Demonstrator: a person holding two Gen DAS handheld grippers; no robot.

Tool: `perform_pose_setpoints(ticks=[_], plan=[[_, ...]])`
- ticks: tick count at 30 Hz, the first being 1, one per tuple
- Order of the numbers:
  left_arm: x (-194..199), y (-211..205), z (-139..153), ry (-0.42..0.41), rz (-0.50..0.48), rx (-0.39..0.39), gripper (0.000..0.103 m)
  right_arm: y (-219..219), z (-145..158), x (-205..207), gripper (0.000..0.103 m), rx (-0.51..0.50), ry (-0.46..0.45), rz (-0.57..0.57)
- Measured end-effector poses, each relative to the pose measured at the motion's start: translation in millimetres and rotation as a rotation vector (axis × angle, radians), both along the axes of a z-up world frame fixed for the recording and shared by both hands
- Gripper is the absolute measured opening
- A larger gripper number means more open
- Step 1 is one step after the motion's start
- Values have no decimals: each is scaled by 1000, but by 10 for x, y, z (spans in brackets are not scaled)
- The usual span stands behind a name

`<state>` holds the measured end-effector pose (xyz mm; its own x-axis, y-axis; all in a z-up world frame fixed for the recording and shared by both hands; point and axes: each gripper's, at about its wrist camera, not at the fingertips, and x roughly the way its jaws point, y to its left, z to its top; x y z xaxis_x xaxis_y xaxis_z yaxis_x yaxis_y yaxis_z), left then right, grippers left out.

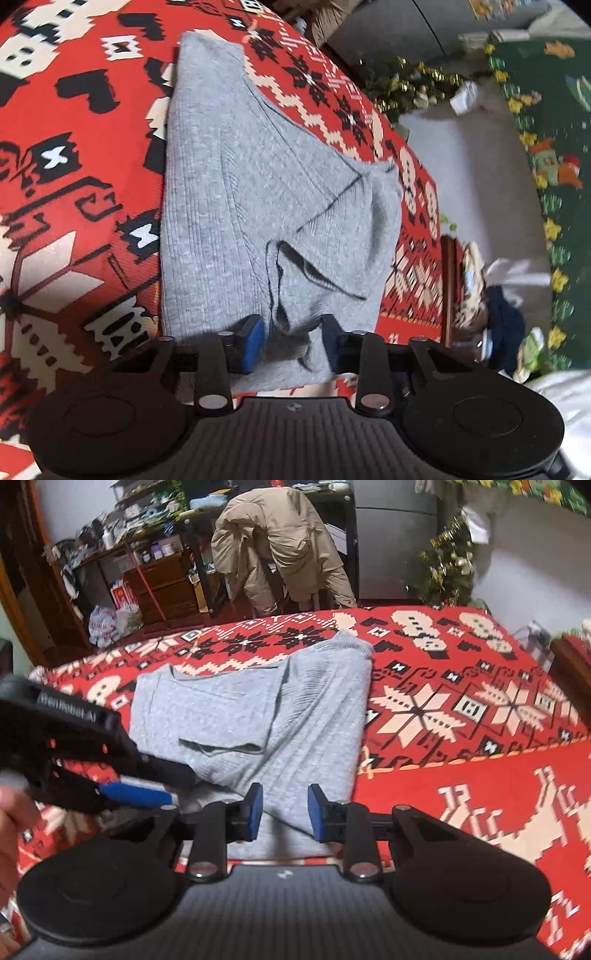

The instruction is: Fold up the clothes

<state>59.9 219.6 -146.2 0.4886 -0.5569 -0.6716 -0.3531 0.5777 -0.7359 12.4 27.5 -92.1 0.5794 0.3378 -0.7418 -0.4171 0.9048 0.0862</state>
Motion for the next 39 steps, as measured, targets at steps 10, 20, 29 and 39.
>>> perform_pose_setpoints(ticks=[10,20,29,39], plan=[[-30,-12,135,-64,10,36,8,95,-204,-117,36,-209,-39,76],[-48,-170,253,-16,-68,206,3,-29,-144,-89,6,-220,-32,34],[-53,-276,198,31,-100,343,2,-181,-171,-3,8,-212,36,44],[-122,-100,338,-42,-35,333,12,-414,148,19,16,-22,53,81]])
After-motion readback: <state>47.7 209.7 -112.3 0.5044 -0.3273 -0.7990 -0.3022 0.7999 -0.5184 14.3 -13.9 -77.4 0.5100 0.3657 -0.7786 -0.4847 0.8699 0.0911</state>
